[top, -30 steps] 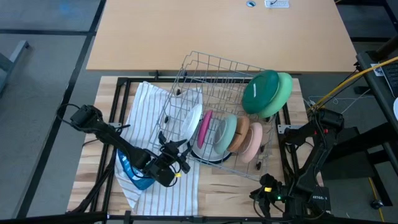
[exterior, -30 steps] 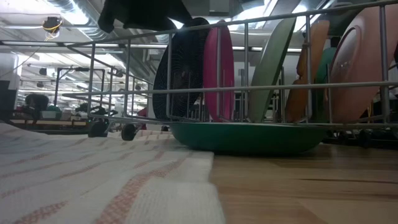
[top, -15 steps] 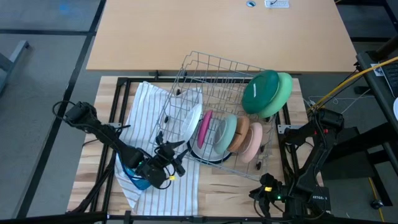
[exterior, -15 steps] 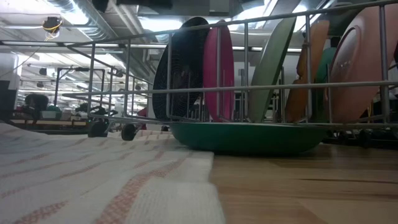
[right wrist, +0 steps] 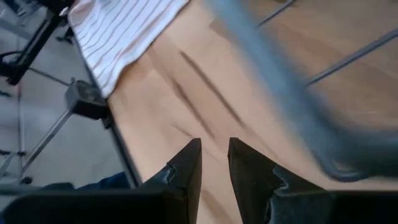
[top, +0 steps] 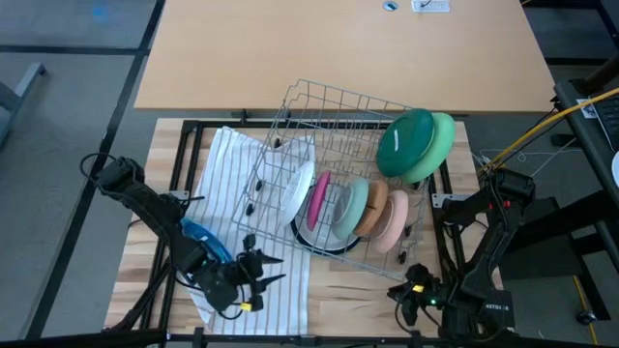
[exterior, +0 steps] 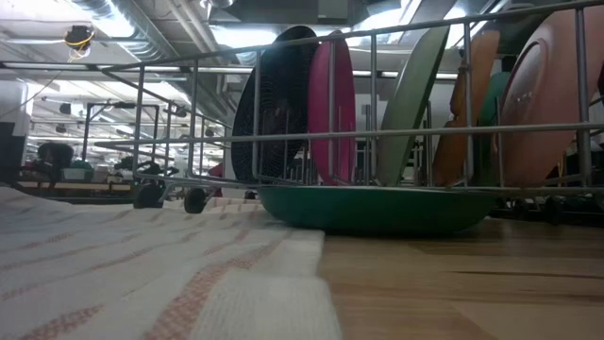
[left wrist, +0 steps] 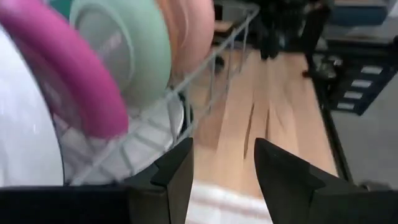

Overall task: Sort dishes
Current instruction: Put the white plate in the dish rack

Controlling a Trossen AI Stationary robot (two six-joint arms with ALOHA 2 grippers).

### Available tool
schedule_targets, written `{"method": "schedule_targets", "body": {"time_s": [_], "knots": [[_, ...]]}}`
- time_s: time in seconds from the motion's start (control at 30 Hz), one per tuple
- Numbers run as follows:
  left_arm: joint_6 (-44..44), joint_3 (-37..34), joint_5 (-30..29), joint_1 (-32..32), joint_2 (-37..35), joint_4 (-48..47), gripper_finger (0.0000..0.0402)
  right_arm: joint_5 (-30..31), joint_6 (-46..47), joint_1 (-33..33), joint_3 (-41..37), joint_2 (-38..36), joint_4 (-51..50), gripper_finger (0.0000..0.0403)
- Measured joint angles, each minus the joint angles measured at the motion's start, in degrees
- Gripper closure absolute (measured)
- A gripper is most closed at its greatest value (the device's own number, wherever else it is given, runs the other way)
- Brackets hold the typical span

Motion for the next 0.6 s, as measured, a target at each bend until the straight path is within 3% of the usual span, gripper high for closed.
{"method": "schedule_targets", "body": {"time_s": [0.3,0.6], "knots": [[-20.2,-0.4,0.2,2.3,0.2,-19.9,0.0244,0.0,6.4,0.0,0.0,0.0,-5.9,0.0318],[-22.9,-2.3,0.5,7.1,0.5,-22.8,0.0244,1.0,13.3,0.0,0.0,0.0,-11.2,0.0318]]}}
